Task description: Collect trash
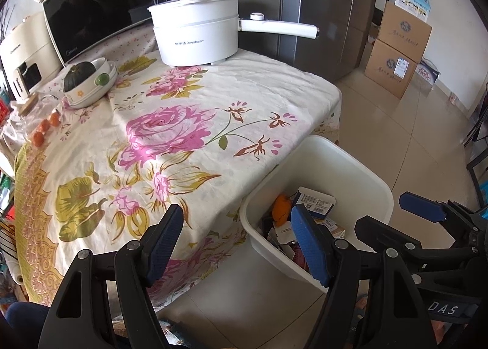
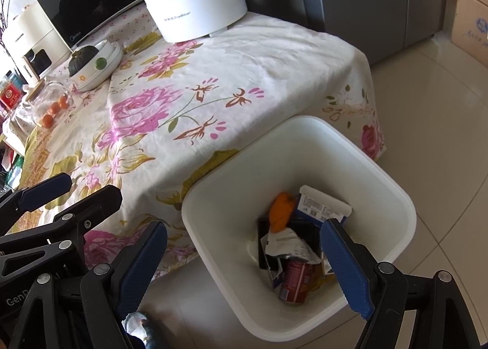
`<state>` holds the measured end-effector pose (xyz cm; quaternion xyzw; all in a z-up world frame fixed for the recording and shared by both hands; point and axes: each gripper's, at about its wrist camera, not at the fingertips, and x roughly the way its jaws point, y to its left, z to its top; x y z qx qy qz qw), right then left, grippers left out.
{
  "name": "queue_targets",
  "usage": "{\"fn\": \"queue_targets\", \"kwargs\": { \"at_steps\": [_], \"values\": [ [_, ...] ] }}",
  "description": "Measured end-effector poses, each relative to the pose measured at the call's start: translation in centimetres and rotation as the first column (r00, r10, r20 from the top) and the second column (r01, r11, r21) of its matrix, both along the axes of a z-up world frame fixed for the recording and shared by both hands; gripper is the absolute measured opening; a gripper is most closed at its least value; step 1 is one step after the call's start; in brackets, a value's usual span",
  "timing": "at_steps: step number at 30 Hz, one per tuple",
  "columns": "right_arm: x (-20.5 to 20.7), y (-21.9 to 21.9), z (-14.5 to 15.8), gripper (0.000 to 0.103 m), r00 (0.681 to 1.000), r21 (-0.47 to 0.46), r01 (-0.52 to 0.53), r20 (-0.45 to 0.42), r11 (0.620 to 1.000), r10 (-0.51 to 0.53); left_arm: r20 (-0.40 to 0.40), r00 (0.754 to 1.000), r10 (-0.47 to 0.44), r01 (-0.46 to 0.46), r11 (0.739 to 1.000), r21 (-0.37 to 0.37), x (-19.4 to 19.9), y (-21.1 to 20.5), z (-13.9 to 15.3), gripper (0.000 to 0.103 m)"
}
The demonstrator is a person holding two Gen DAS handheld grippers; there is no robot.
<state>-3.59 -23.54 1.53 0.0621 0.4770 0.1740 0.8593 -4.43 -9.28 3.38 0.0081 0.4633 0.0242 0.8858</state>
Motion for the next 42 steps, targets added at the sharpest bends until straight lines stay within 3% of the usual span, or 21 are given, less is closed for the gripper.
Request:
{"fn": "queue_targets", "kwargs": {
  "at_steps": [42],
  "values": [
    [-0.13, -0.11, -0.43, 0.087, 1.000, -0.005, 0.003, -0.007, 1.000, -0.003, -0.006, 1.000, -0.009, 0.009, 1.000, -0.006, 0.13, 0.06, -0.46, 0.076]
  ]
}}
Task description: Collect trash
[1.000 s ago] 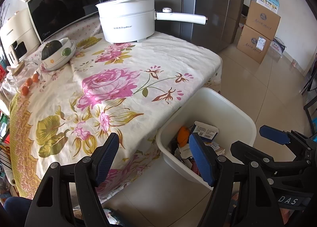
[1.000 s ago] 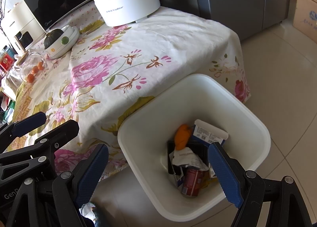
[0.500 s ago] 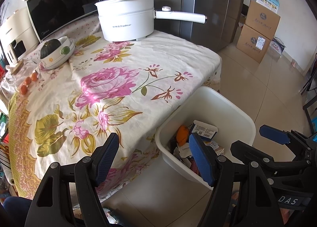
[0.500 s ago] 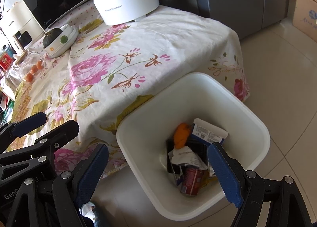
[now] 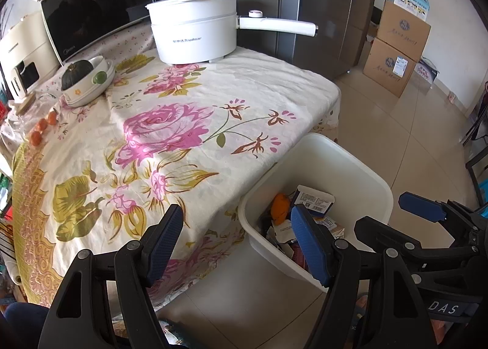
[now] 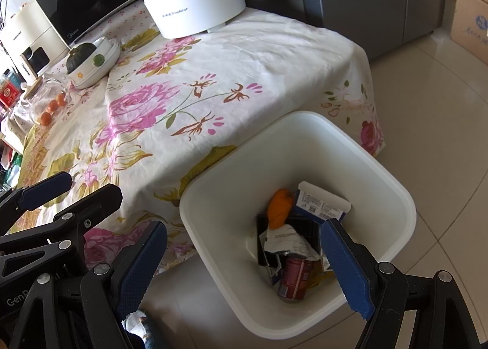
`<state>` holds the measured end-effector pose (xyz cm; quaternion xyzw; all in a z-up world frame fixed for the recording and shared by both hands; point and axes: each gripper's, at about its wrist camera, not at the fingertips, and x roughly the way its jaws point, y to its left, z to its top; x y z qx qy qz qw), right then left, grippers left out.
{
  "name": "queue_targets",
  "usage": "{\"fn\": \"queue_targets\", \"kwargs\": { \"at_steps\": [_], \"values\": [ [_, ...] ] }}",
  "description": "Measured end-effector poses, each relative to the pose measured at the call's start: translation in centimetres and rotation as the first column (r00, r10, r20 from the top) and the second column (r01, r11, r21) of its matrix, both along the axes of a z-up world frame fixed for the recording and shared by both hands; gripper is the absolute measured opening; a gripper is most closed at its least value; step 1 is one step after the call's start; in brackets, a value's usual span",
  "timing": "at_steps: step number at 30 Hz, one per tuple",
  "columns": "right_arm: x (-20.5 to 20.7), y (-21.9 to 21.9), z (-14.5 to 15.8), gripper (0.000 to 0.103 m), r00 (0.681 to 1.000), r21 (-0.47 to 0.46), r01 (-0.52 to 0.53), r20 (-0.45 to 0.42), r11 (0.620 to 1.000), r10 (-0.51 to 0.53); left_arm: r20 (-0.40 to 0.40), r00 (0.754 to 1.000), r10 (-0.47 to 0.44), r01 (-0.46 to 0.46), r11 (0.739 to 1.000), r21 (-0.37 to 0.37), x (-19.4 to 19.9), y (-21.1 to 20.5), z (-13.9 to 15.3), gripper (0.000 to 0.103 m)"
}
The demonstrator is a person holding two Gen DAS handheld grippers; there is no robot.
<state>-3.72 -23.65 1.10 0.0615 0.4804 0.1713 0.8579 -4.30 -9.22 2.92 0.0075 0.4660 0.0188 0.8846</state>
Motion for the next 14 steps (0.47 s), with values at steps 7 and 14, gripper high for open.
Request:
{"fn": "queue_targets", "kwargs": {
  "at_steps": [7, 14],
  "values": [
    [0.06, 0.02, 0.01, 0.087, 1.000, 0.000, -0.001, -0.001, 1.000, 0.001, -0.001, 1.000, 0.000, 0.000, 1.000, 0.000, -0.02, -0.01, -0.02, 0.076],
    [0.08, 0.01, 0.02, 0.087, 1.000, 0.000, -0.001, -0.001, 1.000, 0.001, -0.005, 1.000, 0.000, 0.000, 1.000, -0.002, -0.05, -0.01, -0.22, 0.076]
  ]
}}
